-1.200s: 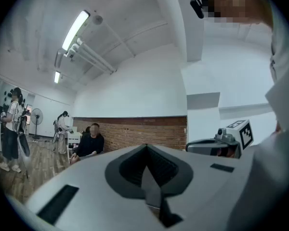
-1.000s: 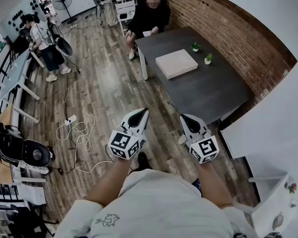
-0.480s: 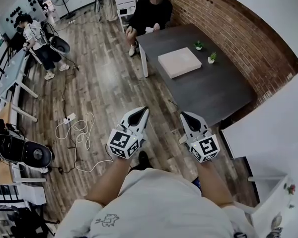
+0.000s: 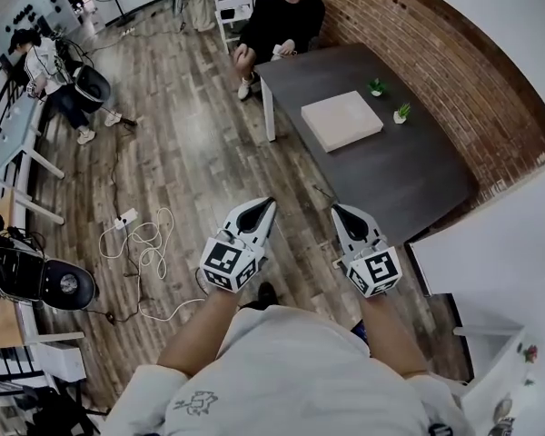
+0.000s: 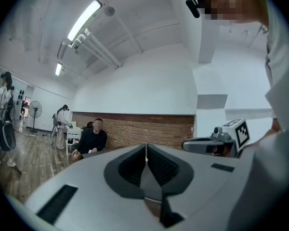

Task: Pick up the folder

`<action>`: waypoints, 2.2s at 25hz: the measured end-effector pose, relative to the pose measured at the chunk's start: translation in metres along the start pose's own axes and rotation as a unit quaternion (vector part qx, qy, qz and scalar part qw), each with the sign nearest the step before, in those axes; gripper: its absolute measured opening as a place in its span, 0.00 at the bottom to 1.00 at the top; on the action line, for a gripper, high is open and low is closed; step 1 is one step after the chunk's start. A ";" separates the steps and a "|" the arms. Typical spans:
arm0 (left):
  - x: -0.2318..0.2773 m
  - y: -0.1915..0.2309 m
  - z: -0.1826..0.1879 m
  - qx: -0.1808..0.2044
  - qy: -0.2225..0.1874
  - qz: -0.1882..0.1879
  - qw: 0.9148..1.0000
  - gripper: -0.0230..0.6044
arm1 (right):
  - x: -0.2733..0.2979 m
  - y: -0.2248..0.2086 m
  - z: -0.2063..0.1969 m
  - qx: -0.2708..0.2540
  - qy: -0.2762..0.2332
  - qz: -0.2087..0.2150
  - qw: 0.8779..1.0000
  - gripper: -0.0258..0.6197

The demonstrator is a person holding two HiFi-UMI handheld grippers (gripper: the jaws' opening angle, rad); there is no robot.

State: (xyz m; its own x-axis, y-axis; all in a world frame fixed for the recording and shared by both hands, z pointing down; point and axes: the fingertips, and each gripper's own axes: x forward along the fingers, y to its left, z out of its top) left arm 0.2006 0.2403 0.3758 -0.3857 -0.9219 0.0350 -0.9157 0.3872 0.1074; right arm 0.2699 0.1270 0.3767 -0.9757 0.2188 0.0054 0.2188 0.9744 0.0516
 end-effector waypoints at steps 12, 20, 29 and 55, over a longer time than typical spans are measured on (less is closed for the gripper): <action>0.005 0.095 0.002 -0.017 0.014 -0.010 1.000 0.34 | 0.088 0.004 -0.015 0.021 0.036 -0.013 0.999 0.33; 0.023 0.128 0.005 -0.014 0.021 -0.007 1.000 0.35 | 0.121 -0.007 -0.021 0.032 0.038 -0.009 0.999 0.37; 0.071 0.157 0.000 -0.008 0.030 0.001 1.000 0.36 | 0.163 -0.057 -0.034 0.042 0.031 -0.002 0.999 0.37; 0.380 0.184 0.007 0.006 0.056 -0.086 0.995 0.37 | 0.221 -0.335 -0.062 0.068 0.037 -0.080 0.994 0.39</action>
State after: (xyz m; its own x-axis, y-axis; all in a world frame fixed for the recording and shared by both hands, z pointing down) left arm -0.1154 -0.0391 0.4019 -0.2092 -0.9695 0.1274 -0.9685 0.2235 0.1103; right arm -0.0193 -0.1542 0.4223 -0.9947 0.0606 0.0825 0.0543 0.9956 -0.0767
